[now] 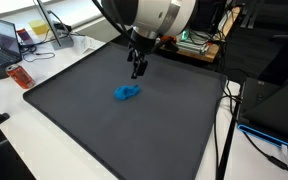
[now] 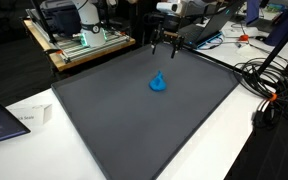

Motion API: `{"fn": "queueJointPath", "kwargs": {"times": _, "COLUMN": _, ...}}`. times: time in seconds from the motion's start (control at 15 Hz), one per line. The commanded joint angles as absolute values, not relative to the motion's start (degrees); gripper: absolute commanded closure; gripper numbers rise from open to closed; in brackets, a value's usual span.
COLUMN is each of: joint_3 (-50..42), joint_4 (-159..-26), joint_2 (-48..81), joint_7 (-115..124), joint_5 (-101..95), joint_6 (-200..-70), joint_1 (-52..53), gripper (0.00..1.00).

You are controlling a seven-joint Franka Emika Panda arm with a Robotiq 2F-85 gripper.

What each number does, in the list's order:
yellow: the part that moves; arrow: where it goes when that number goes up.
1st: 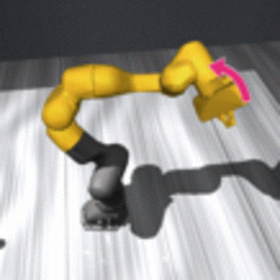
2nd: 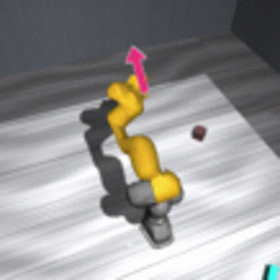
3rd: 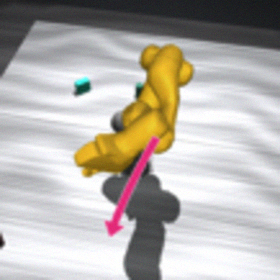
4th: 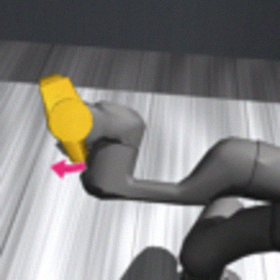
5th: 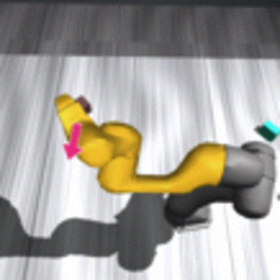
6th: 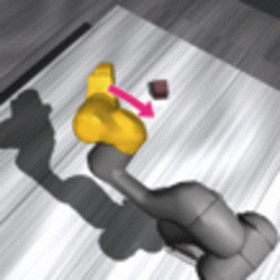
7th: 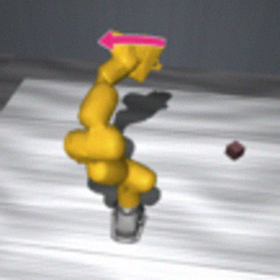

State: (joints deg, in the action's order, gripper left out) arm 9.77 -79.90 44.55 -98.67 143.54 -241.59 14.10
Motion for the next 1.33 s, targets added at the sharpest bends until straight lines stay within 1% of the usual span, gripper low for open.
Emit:
{"fn": "queueJointPath", "kwargs": {"times": 0.0, "joint_3": 15.2, "joint_4": -82.4, "joint_2": 43.2, "joint_7": -105.9, "joint_5": 144.5, "joint_6": -241.9, "joint_1": 7.6, "gripper": 0.0}}
{"fn": "queueJointPath", "kwargs": {"times": 0.53, "joint_3": 26.8, "joint_4": -83.5, "joint_2": 44.2, "joint_7": -118.1, "joint_5": 144.6, "joint_6": -242.2, "joint_1": -5.0, "gripper": 0.0}}
{"fn": "queueJointPath", "kwargs": {"times": 1.27, "joint_3": 37.6, "joint_4": -82.1, "joint_2": 48.2, "joint_7": -132.8, "joint_5": 144.6, "joint_6": -242.5, "joint_1": -16.4, "gripper": 0.0}}
